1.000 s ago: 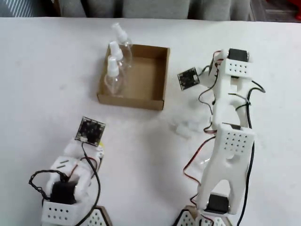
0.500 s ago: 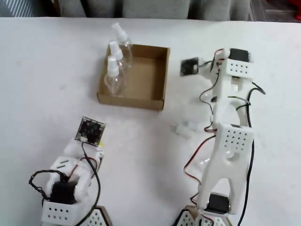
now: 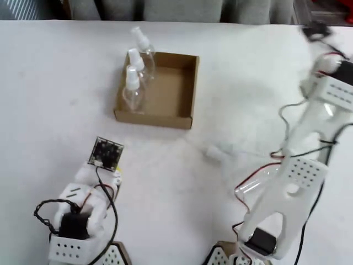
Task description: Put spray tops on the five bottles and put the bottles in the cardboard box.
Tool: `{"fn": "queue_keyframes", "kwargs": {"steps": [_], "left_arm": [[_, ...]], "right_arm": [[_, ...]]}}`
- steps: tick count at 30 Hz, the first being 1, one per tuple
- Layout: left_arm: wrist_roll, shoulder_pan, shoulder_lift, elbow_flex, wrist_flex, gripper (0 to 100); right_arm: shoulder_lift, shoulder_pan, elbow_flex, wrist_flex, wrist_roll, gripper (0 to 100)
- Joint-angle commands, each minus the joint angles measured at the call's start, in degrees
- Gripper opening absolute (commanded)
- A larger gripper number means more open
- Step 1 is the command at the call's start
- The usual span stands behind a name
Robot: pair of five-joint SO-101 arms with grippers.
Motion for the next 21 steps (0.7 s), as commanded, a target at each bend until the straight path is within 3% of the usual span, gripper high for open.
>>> {"fn": "queue_keyframes", "kwargs": {"steps": [1,11,21], "left_arm": [[-0.4,-0.3,-1.2,-0.2,0.4,3],[-0.4,-0.2,-1.2,-0.2,0.4,3],[-0.4,-0.3,-1.2,-0.2,0.4,3]], "right_arm": [[-2.5,5.8,-2.8,1.8,-1.5,1.5],[-9.5,15.9,-0.4,2.0,-1.6,1.5],[-31.3,17.0,33.3,1.7,-1.5,1.5]]}}
